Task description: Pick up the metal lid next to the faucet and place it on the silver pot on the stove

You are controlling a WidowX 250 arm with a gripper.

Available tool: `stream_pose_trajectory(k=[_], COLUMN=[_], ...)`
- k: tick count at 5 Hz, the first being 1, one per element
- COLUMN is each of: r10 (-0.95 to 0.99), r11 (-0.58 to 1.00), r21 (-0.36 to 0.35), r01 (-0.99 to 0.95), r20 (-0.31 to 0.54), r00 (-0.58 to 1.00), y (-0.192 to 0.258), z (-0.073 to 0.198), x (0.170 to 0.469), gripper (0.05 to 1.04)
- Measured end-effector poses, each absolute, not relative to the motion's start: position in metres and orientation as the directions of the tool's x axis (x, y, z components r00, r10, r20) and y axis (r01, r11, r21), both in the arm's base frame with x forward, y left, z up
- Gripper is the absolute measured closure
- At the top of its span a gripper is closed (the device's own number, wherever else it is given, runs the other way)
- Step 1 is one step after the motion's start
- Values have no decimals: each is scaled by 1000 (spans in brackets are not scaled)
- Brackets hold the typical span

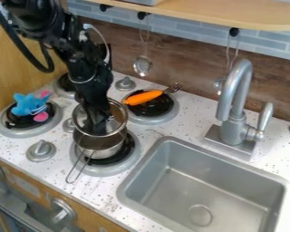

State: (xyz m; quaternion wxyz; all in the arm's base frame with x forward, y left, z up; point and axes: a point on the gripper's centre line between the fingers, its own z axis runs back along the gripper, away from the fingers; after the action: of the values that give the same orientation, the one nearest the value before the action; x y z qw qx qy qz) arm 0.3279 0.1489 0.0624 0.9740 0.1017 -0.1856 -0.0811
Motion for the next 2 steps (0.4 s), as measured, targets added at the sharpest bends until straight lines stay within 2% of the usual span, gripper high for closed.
stream_pose_trajectory(k=[1, 2], r10=[-190, -189], r11=[962, 963], r21=[241, 239], r01=[125, 127], r20=[268, 259], r00=[944, 947], y=[156, 158], z=[39, 35], x=[323, 326], gripper=[771, 771])
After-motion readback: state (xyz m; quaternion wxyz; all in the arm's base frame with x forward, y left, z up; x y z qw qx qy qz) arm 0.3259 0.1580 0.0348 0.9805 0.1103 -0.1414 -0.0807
